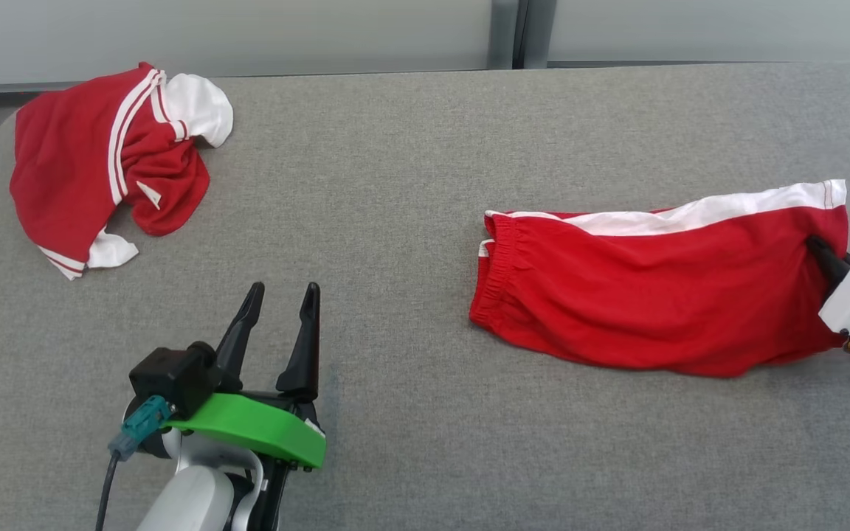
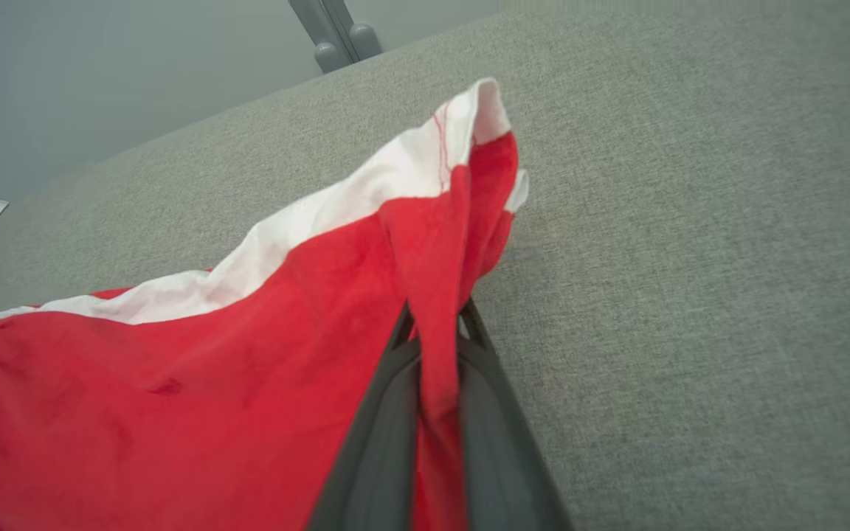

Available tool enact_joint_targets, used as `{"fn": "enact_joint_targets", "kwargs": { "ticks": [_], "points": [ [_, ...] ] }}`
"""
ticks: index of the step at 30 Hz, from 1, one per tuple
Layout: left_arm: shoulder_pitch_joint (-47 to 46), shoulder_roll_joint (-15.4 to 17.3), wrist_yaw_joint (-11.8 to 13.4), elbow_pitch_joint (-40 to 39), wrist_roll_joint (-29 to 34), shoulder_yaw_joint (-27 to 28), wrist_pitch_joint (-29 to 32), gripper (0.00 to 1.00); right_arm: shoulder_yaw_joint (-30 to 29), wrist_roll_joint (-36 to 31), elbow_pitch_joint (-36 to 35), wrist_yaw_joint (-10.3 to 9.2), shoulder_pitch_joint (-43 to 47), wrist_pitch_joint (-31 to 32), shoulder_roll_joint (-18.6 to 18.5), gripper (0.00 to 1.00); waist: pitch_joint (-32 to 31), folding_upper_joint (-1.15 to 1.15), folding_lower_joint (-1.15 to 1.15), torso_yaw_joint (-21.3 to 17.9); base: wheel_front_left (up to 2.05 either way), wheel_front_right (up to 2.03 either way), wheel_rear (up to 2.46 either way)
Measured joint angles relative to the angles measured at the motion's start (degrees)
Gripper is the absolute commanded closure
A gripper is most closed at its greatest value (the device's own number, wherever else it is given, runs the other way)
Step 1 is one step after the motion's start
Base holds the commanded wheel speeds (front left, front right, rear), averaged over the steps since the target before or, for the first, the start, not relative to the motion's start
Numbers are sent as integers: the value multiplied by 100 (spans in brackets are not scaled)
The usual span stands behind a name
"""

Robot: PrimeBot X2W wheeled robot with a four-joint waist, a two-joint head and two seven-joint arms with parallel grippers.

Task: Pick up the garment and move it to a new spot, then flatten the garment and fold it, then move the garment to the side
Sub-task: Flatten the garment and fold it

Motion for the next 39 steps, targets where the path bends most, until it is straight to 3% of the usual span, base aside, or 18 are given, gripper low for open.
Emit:
{"fn": "enact_joint_targets", "kwargs": {
  "ticks": [5,12,24,39],
  "points": [
    [8,-2,1,-3,0,8,-1,0,92,2,-234,0,-18,2,-82,100,-57,0,0,-111,0,0,0],
    [17,-23,1,11,-1,-31,-1,0,439,43,-808,0,-16,103,136,100,-155,0,0,-216,0,0,0],
    [20,-111,-9,127,-51,-172,-2,0,1048,34,-1540,0,-19,382,240,100,-337,0,0,-73,0,0,0],
    [77,-233,-58,207,-105,-346,-10,0,1244,51,-1195,-74,-355,868,857,100,-481,0,0,479,0,0,0]
  ]
}}
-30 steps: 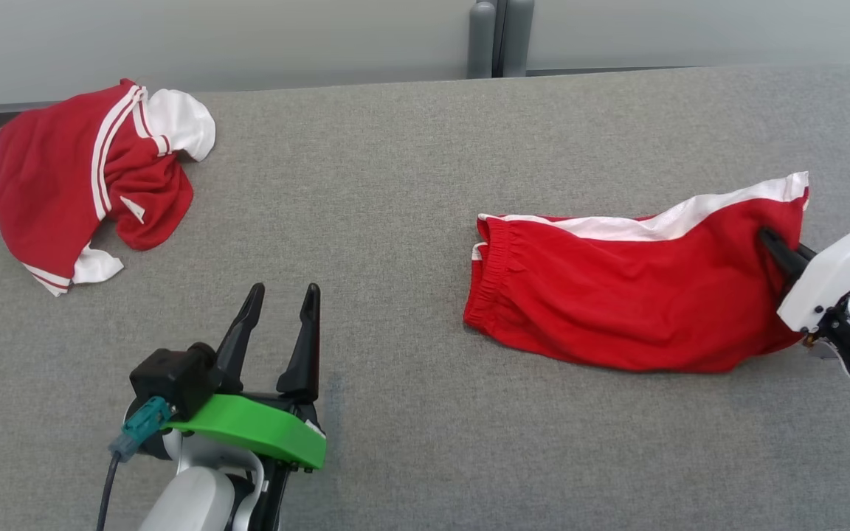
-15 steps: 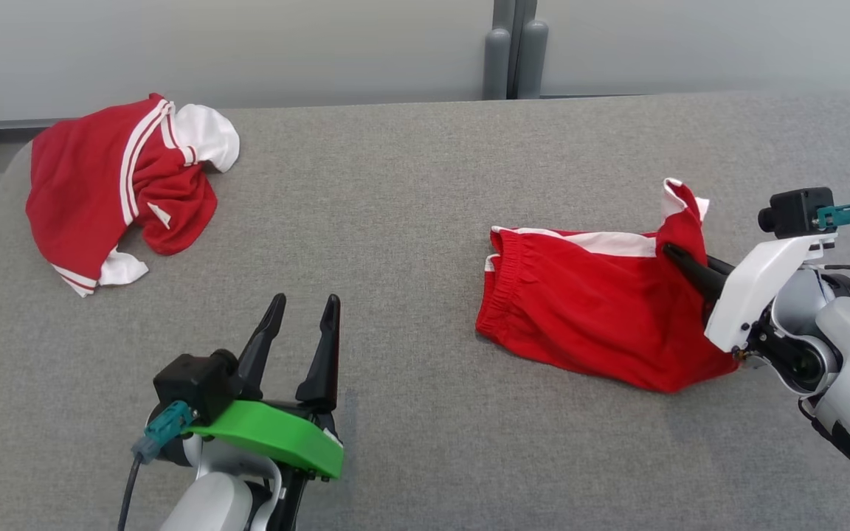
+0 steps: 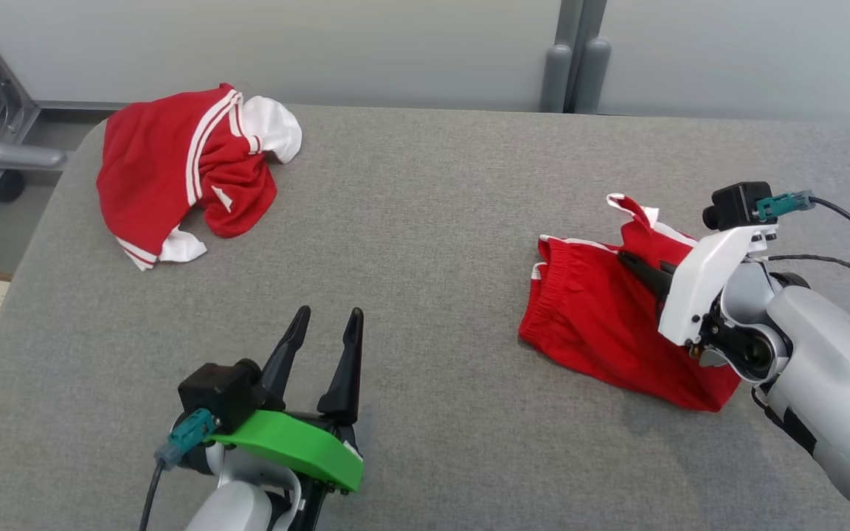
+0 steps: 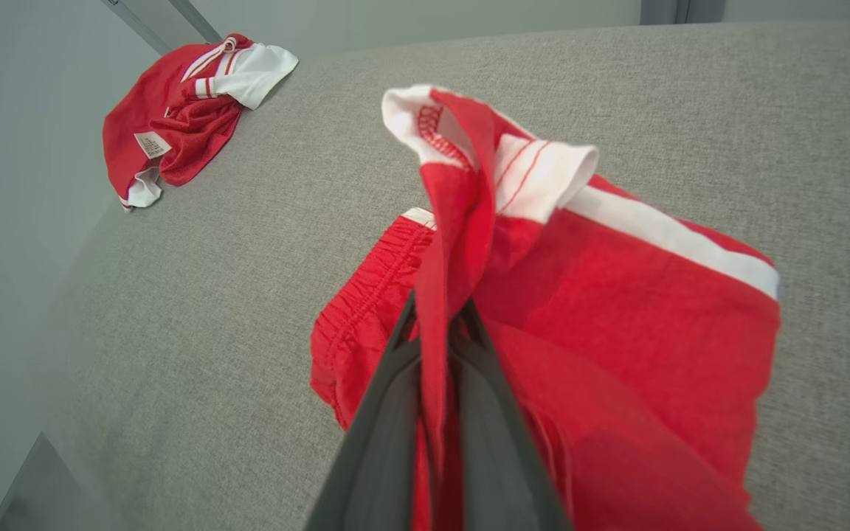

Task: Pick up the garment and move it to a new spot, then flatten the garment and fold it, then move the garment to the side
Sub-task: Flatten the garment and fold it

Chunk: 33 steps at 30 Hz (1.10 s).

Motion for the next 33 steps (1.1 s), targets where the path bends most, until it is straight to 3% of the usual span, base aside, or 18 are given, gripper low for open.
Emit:
{"fn": "enact_joint_targets", "kwargs": {
  "ticks": [5,15,16,18,19,20,21,33],
  "points": [
    [-1,-22,-10,25,-7,-58,-42,0,67,-66,290,-226,-51,153,45,100,14,0,0,233,0,0,0],
    [-1,-34,-10,59,-47,40,-49,0,285,-223,602,-380,-376,355,453,97,64,0,0,448,0,0,0],
    [-1,-34,-10,63,-47,41,-49,0,311,-240,653,-405,-384,381,461,92,66,0,0,444,0,0,0],
    [-1,-35,-10,66,-47,41,-51,0,365,-312,724,-407,-396,404,478,64,71,0,0,435,0,0,0],
    [-1,-36,-10,69,-47,41,-51,0,374,-333,748,-407,-402,404,495,45,73,0,0,430,0,0,0],
    [-1,-36,-10,74,-47,41,-51,0,379,-353,769,-407,-417,404,514,45,74,0,0,426,0,0,0],
    [-1,-37,-10,78,-47,41,-51,0,380,-363,782,-407,-443,403,535,0,75,0,0,421,0,0,0],
    [2,-42,-10,130,-47,194,-100,0,450,-463,732,-276,-844,246,844,0,-39,0,0,232,0,0,0]
  ]
}}
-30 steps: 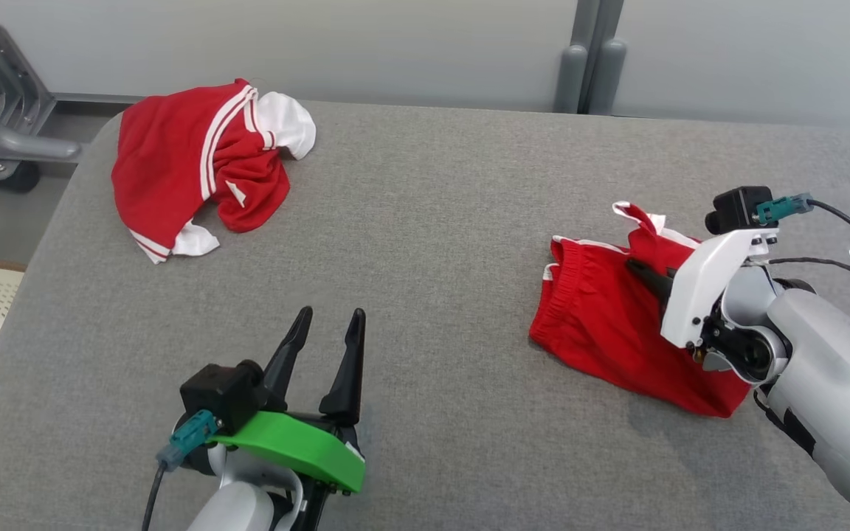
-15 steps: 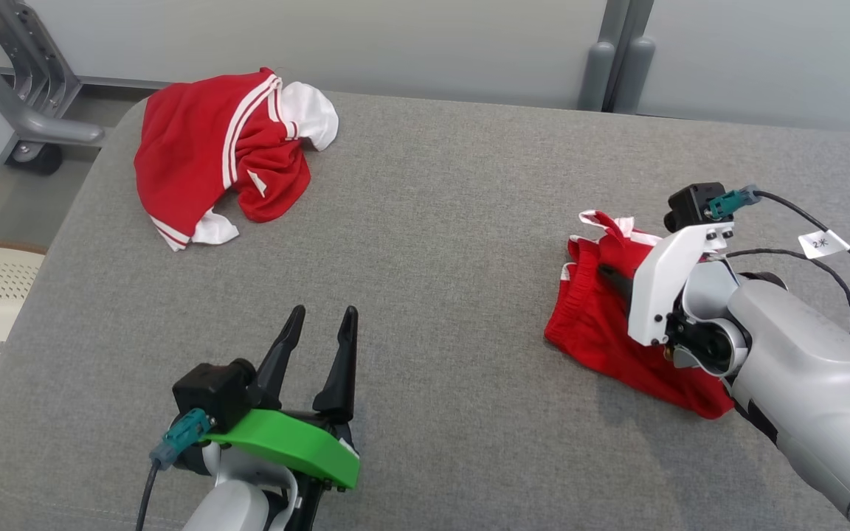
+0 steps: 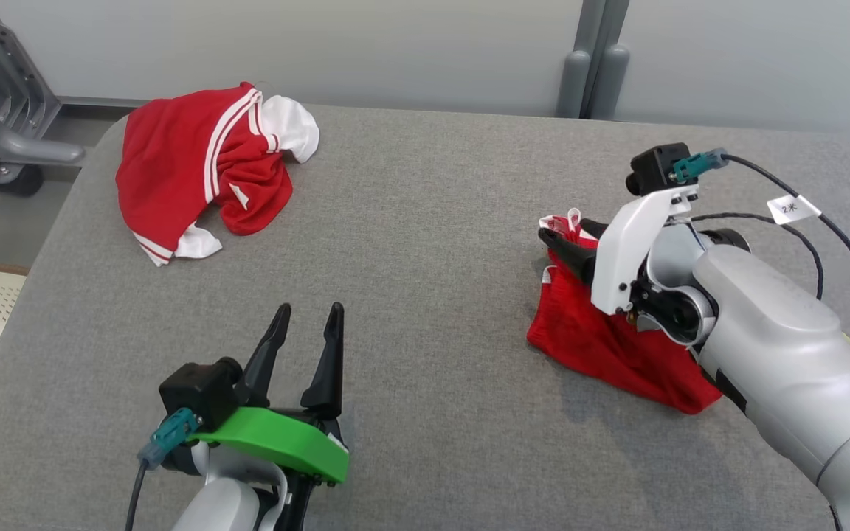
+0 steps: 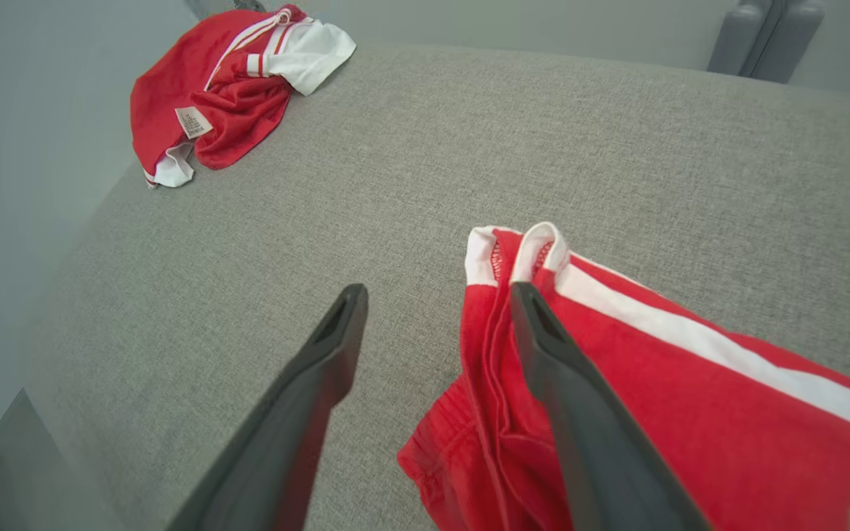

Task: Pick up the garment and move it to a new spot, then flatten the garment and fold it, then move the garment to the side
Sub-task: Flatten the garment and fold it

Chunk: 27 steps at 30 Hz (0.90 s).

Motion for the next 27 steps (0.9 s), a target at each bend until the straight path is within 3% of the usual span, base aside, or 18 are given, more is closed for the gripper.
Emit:
{"fn": "enact_joint_targets", "kwargs": {
  "ticks": [5,16,27],
  "points": [
    [37,1,0,14,0,37,-18,0,-124,-8,-73,57,-213,-268,-65,0,-105,0,0,-147,0,0,0],
    [117,9,1,-86,3,26,-18,0,-553,229,385,73,288,-510,-798,0,-245,0,0,-500,0,0,0],
    [116,26,1,-220,102,-87,10,0,-942,881,710,88,986,-625,-667,0,65,0,0,-545,0,0,0]
  ]
}}
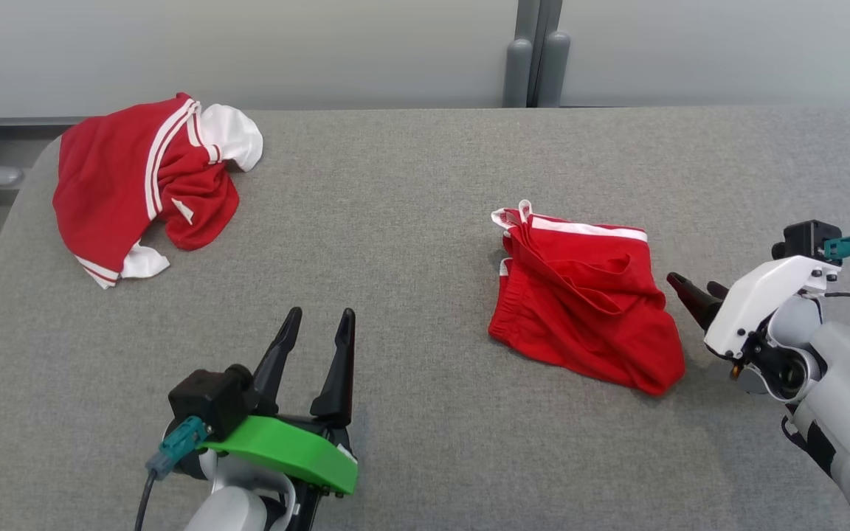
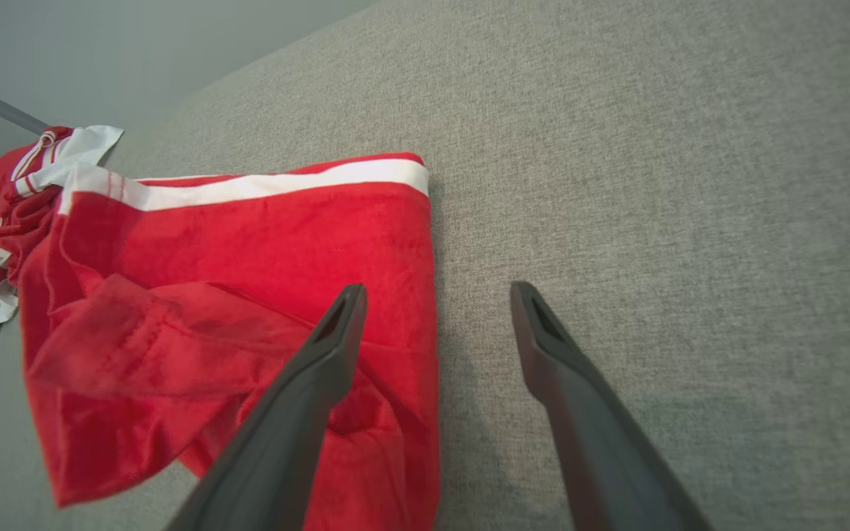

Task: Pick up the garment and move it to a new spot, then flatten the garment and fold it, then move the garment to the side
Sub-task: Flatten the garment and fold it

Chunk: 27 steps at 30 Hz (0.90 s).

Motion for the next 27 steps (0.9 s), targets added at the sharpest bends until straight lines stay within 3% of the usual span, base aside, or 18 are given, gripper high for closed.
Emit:
{"fn": "enact_joint_targets", "kwargs": {
  "ticks": [27],
  "points": [
    [-16,65,0,-10,51,-43,77,0,-426,588,513,147,105,-130,341,0,337,0,0,479,0,0,0]
  ]
}}
